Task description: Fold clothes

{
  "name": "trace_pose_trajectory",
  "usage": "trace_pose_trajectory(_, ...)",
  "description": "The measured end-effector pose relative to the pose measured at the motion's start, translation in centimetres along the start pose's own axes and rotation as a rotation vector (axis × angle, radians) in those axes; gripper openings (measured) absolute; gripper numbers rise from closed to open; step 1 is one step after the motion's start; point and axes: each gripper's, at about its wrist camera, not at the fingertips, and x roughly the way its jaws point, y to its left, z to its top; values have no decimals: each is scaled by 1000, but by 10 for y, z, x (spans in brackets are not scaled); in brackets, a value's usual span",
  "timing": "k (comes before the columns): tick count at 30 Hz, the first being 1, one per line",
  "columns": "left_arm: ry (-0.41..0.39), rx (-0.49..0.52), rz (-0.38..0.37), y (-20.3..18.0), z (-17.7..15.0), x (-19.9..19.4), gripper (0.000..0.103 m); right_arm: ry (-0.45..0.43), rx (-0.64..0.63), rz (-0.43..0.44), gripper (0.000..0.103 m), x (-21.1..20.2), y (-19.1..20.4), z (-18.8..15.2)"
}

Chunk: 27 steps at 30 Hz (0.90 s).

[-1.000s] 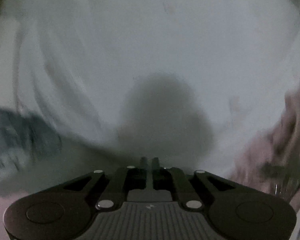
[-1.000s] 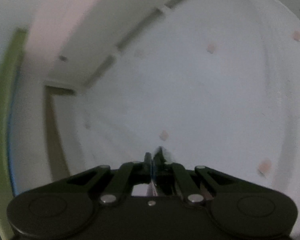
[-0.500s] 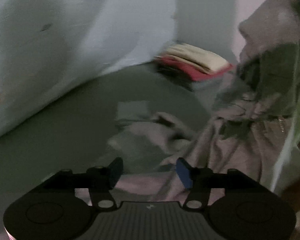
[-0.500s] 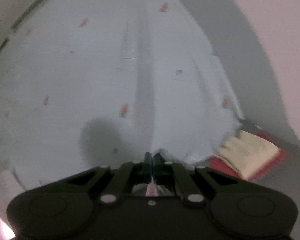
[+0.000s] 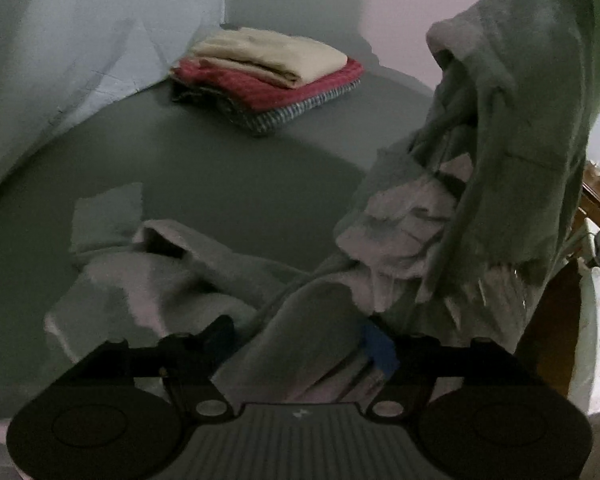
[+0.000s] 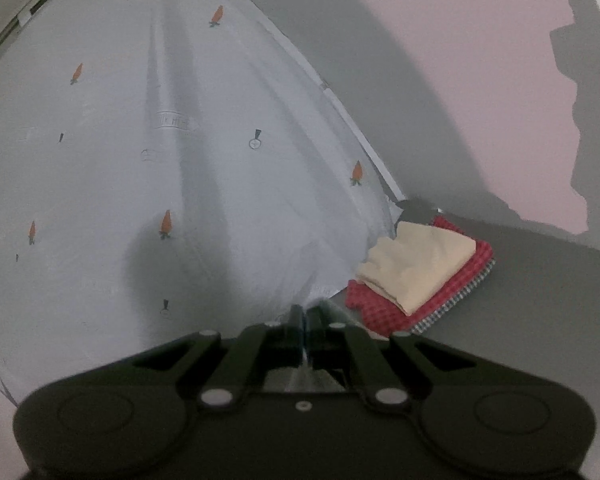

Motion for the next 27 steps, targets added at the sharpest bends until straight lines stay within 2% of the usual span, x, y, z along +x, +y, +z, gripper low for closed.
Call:
trace_pose_trajectory(1,11,-23,1,2,0,3,70,3,4,6,1,2,-2,0)
trace_pose_trajectory(2,24,-58,9,5,0,7,51,6,4,10,1,4,-2,1)
trace_pose_trajectory(3,31,-86,27,7,0,9,27,9,1,14,1,6,-3,1)
trace_pose_trajectory(5,5,-146,94,11,-3,2,14,11,-2,21,1,9,-3,2)
trace_pose_trajectory(7,-56,-201,174,12,-5,-17,12,2,-4,28,1,9,-4,5)
trace_pose_trajectory(10,-203,-177,366,2,-2,-67,11,-37,-51,57,1,15,9,13)
trace_pose_trajectory(14,-419,-154,710,-7,12,-149,11,-131,-186,147,1,23,50,36)
trace_pose_trajectory(16,-532,-148,886,-11,21,-190,11,-208,-248,233,1,28,79,49)
trace_pose_trajectory(18,-653,-146,1017,-14,27,-231,11,-291,-306,325,1,32,112,62)
trace_pose_trajectory(20,-759,-177,1096,-15,30,-271,11,-373,-357,386,1,32,142,72)
trace_pose_trajectory(23,-893,-213,1163,-22,25,-318,11,-489,-400,470,1,26,187,89)
trace_pose_trajectory(27,-1049,-168,1306,-52,12,-359,11,-606,-406,577,1,8,231,111)
